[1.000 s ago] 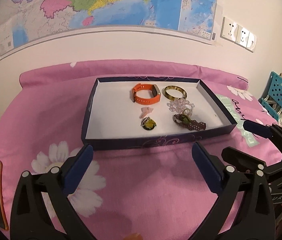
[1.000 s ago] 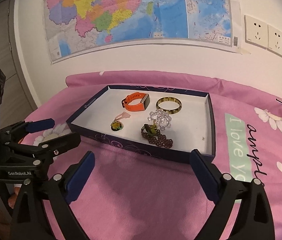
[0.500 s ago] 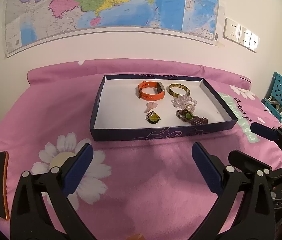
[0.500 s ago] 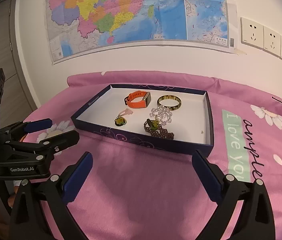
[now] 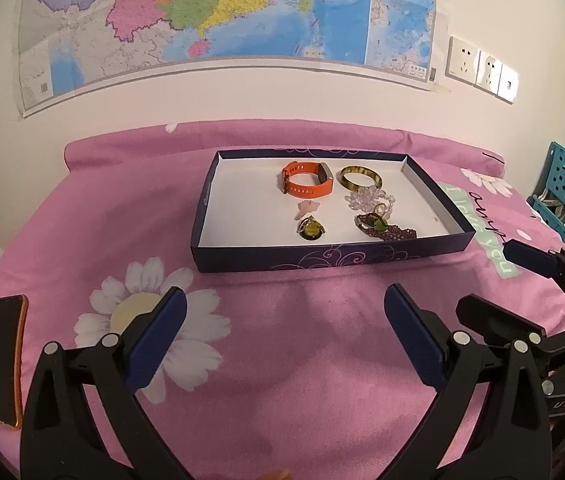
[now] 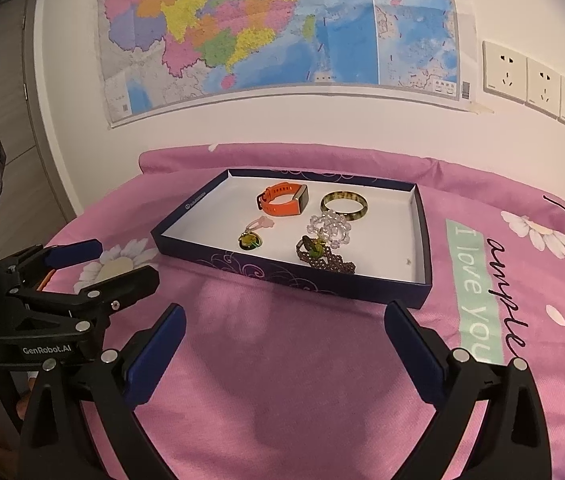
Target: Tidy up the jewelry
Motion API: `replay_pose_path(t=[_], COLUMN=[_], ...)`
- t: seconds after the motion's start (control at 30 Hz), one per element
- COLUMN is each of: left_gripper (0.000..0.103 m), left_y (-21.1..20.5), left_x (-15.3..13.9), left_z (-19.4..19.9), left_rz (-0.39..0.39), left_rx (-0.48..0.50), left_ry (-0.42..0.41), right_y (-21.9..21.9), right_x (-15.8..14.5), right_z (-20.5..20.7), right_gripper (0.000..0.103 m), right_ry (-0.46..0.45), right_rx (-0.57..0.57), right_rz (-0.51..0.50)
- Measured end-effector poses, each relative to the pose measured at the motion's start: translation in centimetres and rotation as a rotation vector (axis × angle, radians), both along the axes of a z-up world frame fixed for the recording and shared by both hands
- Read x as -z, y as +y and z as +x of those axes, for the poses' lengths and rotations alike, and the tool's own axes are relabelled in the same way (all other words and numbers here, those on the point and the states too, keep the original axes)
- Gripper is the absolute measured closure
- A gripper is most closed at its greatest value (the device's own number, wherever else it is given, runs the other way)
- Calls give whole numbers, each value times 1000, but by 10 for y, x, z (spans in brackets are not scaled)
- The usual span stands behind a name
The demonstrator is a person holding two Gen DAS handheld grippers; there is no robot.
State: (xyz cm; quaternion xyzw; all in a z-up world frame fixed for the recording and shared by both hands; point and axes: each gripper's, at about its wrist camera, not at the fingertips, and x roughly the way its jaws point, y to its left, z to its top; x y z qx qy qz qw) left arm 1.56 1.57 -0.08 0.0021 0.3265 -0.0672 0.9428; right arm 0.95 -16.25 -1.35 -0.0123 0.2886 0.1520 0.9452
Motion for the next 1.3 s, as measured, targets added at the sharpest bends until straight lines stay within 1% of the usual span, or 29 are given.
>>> replay_pose_path(t=[0.2,0.73,1.3], left_gripper=[6,6,6], left_y=[2,3,5], left_x=[-8,-19,-23], left_z=[-7,-22,-27], left_rz=[10,25,21], left_rx=[-8,-21,-26], left_ry=[-43,-98,-115], right_y=[0,-2,-1], right_x=[-6,-10,-11], right_z=[-8,-17,-19], right_gripper=[7,7,7], right_ry=[-30,-48,-51], right_rx=[5,7,4], right_rz=[-4,8,9])
